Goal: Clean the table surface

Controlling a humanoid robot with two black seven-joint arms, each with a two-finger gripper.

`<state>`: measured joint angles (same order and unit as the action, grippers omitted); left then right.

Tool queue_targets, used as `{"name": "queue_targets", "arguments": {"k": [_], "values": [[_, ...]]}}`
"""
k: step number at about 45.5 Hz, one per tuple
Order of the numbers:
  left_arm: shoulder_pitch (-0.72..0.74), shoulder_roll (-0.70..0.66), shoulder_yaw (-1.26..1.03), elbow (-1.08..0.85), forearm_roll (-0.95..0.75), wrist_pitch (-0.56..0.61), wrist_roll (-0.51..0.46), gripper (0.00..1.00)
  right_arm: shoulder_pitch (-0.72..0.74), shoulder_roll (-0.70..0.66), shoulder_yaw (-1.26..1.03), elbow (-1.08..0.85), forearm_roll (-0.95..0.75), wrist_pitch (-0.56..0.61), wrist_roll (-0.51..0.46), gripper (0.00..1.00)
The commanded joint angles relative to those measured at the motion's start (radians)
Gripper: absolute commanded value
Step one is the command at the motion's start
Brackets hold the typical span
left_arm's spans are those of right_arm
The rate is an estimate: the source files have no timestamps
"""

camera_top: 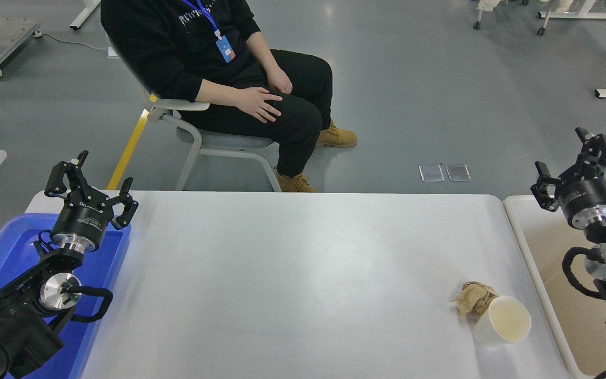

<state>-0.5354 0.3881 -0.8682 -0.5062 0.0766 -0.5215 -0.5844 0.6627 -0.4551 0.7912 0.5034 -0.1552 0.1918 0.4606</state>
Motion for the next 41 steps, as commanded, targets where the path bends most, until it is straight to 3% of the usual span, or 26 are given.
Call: {"name": "queue_targets", "arguments": {"k": [1, 7, 15, 23, 34, 41], "values": [[0.0, 0.0, 0.0, 0.0, 0.0, 0.0, 0.0, 1.0, 0.017, -0.043, -0.098, 0.007, 0.002, 0.021, 0.001, 0.99], [0.0, 0.0, 0.0, 0.0, 0.0, 0.0, 0.0, 1.0, 0.09, -0.128, -0.252, 0.009, -0.038, 0.023, -0.005, 0.99], [0.0, 0.0, 0.0, 0.0, 0.0, 0.0, 0.0, 1.0, 0.313, -0.24, -0.761, 0.01, -0.211, 0.028, -0.002, 0.99], [0.0, 0.0, 0.0, 0.0, -0.001, 0.0, 0.0, 1.0, 0.491, -0.246, -1.151, 0.014, -0.423, 0.029, 0.01, 0.99], [0.0, 0.0, 0.0, 0.0, 0.0, 0.0, 0.0, 1.0, 0.589, -0.272, -1.277, 0.118, -0.811, 0.029, 0.139, 0.99], [0.0, 0.0, 0.0, 0.0, 0.0, 0.0, 0.0, 1.0, 0.633, -0.324, -1.276, 0.283, -1.056, 0.026, 0.185, 0.99]]}}
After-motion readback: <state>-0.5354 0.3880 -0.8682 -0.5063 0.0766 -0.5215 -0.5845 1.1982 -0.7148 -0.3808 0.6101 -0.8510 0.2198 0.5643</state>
